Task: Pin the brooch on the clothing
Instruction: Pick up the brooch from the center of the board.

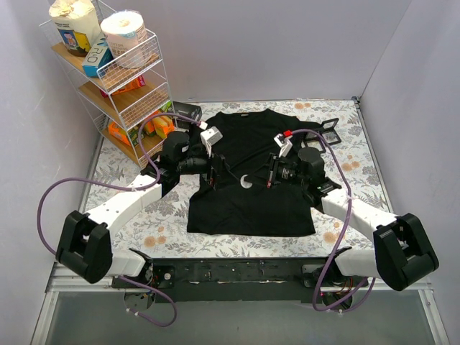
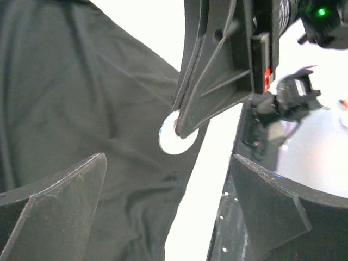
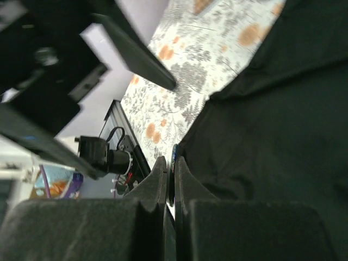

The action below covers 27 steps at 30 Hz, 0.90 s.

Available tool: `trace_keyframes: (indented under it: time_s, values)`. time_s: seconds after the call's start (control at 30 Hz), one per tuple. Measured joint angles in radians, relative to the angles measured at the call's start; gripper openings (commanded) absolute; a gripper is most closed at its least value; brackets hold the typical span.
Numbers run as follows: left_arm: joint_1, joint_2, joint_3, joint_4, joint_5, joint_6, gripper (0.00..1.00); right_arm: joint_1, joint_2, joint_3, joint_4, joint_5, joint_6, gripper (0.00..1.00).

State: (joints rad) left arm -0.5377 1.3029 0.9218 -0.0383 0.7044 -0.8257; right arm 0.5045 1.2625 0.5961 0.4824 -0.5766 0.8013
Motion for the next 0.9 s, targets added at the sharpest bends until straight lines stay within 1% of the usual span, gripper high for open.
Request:
trace_keyframes:
  time_s: [0.1, 0.17, 0.27, 0.3, 0.4, 0.5, 0.63, 0.9]
  values:
    - [0.041, 0.054, -0.015, 0.05, 0.172, -0.031, 0.94, -0.005, 0.0, 0.082, -0.054, -0.099, -0.083, 0.01]
    - [0.046, 0.068, -0.029, 0.066, 0.245, -0.043, 0.92, -0.006, 0.0, 0.124, -0.085, -0.164, -0.128, 0.01]
    - [0.045, 0.068, -0.051, 0.093, 0.328, -0.064, 0.83, -0.007, 0.001, 0.164, -0.144, -0.249, -0.183, 0.01]
    - [0.045, 0.068, -0.055, 0.103, 0.342, -0.07, 0.78, -0.007, 0.002, 0.175, -0.171, -0.271, -0.206, 0.01]
    - [0.045, 0.069, -0.063, 0.13, 0.386, -0.093, 0.7, -0.007, 0.003, 0.203, -0.248, -0.317, -0.262, 0.01]
    - [0.045, 0.069, -0.063, 0.156, 0.413, -0.109, 0.67, -0.007, 0.003, 0.215, -0.3, -0.344, -0.304, 0.01]
    - [0.045, 0.071, -0.068, 0.19, 0.418, -0.132, 0.59, -0.007, 0.003, 0.216, -0.338, -0.369, -0.333, 0.01]
    - [0.045, 0.082, -0.084, 0.227, 0.419, -0.164, 0.52, 0.008, 0.003, 0.227, -0.361, -0.395, -0.347, 0.01]
